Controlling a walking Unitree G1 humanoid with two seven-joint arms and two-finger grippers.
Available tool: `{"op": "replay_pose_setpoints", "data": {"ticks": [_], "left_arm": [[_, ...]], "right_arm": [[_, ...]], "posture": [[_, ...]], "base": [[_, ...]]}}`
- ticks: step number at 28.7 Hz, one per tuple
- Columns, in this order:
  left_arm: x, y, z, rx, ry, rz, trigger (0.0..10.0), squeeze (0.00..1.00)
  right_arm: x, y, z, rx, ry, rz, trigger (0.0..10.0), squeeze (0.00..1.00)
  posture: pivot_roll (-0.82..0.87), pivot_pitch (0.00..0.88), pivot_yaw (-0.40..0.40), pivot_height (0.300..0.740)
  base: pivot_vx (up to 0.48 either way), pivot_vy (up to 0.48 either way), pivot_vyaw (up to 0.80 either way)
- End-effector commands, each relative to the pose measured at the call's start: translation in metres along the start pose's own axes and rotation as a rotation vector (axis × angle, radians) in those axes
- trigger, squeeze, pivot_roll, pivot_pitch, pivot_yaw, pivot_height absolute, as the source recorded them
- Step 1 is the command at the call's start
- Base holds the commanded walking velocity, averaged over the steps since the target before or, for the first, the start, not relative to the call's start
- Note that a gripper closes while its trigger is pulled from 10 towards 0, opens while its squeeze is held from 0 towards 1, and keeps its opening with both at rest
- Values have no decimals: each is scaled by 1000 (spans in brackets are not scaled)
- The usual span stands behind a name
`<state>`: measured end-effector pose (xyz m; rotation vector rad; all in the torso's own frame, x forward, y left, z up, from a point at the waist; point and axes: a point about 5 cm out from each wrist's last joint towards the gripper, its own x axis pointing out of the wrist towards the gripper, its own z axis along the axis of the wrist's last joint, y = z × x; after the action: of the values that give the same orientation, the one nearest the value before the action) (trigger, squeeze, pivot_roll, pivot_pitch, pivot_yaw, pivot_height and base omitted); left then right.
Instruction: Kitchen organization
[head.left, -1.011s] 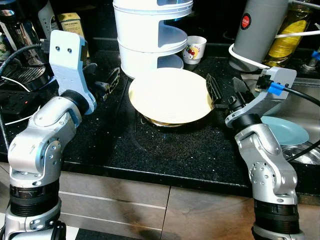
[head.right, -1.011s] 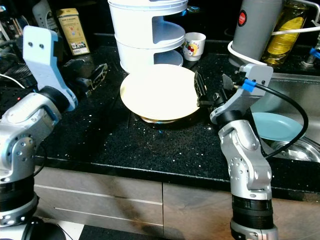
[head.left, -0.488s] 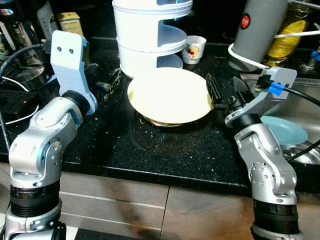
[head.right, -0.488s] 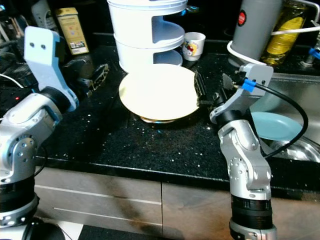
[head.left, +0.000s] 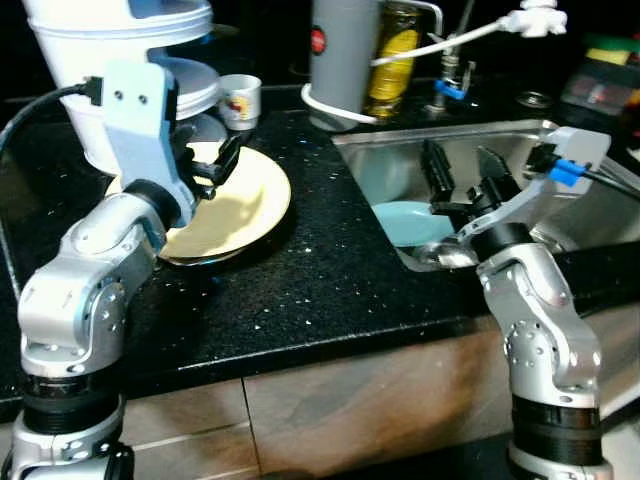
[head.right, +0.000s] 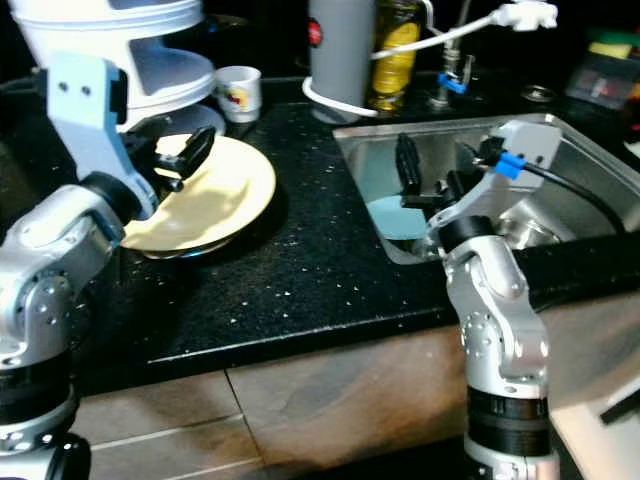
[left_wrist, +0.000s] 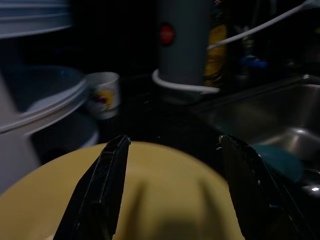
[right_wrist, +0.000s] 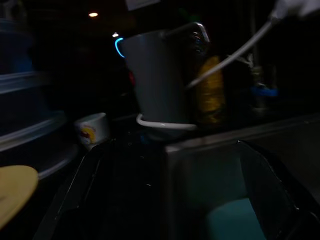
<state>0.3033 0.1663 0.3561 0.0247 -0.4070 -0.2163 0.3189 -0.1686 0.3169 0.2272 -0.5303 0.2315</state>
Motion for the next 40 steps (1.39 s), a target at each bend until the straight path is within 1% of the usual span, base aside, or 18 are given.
{"op": "replay_pose_setpoints", "data": {"ticks": [1, 10, 13, 17, 18, 25, 35, 40], "left_arm": [[-4, 4, 6, 22, -15, 23, 10000, 0], [-3, 11, 17, 41, -35, 75, 10000, 0], [-4, 14, 16, 57, -13, 93, 10000, 0], [-5, 16, 10, 60, 18, 116, 10000, 0], [-5, 16, 10, 60, 18, 116, 10000, 0], [-6, 16, 11, 55, 17, 123, 10000, 0], [-5, 13, 11, 80, 29, 113, 10000, 0], [-5, 12, 10, 68, 35, 116, 10000, 0]], "right_arm": [[0, 1, 4, -7, -11, 14, 10000, 0], [2, 3, 2, 1, -2, 29, 10000, 0], [3, 4, 1, 6, 8, 40, 10000, 0], [2, 7, -5, -4, 30, 53, 10000, 0], [2, 7, -5, -4, 30, 53, 10000, 0], [0, 6, -9, 4, 40, 47, 10000, 0], [-1, 6, -10, 7, 40, 48, 10000, 0], [-1, 5, -9, 7, 40, 47, 10000, 0]], "posture": [[30, 226, -30, 740], [36, 228, -39, 740], [36, 228, -39, 740], [41, 227, -40, 740], [41, 227, -40, 740], [48, 225, -35, 740], [46, 226, -32, 740], [43, 229, -33, 740]], "base": [[0, 0, 0], [0, 0, 0], [0, 0, 0], [0, 0, 800], [0, 0, 800], [0, 0, 0], [0, 0, 0], [0, -430, 0]]}}
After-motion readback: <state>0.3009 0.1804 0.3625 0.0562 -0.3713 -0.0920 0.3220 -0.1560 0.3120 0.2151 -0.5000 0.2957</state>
